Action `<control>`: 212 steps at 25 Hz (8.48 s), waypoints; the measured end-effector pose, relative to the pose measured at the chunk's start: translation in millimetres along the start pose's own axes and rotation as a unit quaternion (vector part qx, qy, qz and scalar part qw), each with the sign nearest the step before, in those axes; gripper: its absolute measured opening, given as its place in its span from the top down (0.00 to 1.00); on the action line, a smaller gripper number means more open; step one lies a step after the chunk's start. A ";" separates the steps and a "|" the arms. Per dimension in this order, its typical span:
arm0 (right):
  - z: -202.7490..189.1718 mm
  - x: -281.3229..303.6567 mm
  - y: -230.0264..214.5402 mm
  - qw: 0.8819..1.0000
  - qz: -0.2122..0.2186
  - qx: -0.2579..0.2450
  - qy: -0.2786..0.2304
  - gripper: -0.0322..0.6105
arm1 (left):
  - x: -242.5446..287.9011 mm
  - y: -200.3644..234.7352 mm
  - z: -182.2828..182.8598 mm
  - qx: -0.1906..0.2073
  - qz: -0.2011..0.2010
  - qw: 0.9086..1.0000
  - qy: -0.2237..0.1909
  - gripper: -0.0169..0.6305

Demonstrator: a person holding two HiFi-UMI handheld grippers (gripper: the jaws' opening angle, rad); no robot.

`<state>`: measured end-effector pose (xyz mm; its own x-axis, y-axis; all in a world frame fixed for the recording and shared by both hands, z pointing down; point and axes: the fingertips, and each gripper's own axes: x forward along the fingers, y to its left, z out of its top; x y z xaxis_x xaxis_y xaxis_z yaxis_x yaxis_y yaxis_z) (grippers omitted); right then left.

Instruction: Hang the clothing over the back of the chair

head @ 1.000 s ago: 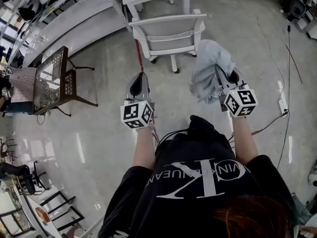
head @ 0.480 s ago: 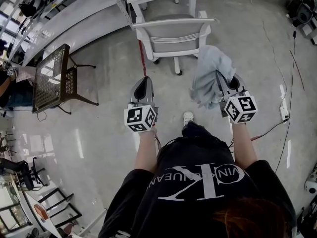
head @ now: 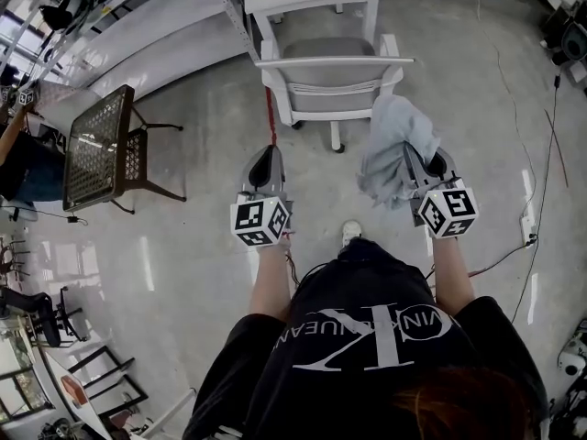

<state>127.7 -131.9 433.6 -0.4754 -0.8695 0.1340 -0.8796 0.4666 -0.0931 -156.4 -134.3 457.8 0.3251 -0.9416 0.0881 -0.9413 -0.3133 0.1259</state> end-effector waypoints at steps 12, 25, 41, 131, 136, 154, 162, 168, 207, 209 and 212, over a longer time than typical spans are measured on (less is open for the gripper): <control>20.3 55.6 -5.4 1.000 0.028 -0.008 -0.011 0.80 | 38.4 22.4 8.8 -0.002 0.011 1.000 -0.001 0.96; 34.8 97.4 -16.4 0.998 0.057 -0.029 -0.012 0.80 | 73.3 27.7 14.6 0.002 0.018 1.000 0.002 0.96; 43.4 119.1 -23.6 0.996 0.073 -0.041 -0.015 0.80 | 87.4 29.5 21.0 0.005 0.026 1.000 -0.007 0.96; -4.0 341.9 -79.1 0.888 0.107 -0.343 0.287 0.68 | 277.0 72.0 55.7 0.048 -0.031 0.998 0.000 0.95; -3.6 333.1 -82.5 0.892 0.109 -0.314 0.306 0.66 | 273.6 66.9 55.7 0.047 -0.032 0.998 -0.001 0.96; 8.5 307.2 -85.7 0.906 0.084 -0.294 0.294 0.66 | 259.3 52.4 57.0 0.044 -0.041 0.998 -0.006 0.96; 16.4 296.0 -86.4 0.914 0.079 -0.283 0.280 0.66 | 255.7 41.6 59.8 0.047 -0.049 0.998 -0.009 0.96; 18.5 285.3 -84.4 0.917 0.078 -0.281 0.273 0.66 | 248.4 35.0 60.9 0.047 -0.049 0.998 -0.009 0.96; 54.5 215.9 -60.0 0.971 0.044 -0.188 0.142 0.89 | 190.0 23.8 66.6 0.045 -0.032 0.998 -0.020 0.96; 54.9 210.5 -59.1 0.972 0.045 -0.184 0.141 0.89 | 186.2 22.0 67.8 0.045 -0.030 0.998 -0.022 0.96; 56.7 205.2 -56.0 0.975 0.047 -0.176 0.128 0.89 | 179.1 22.0 68.9 0.046 -0.026 0.998 -0.024 0.96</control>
<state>80.4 -345.7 410.4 -0.5032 -0.7725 0.3872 -0.7630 0.6076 0.2207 -125.1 -318.4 408.3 0.3713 -0.9279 0.0353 -0.9283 -0.3700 0.0373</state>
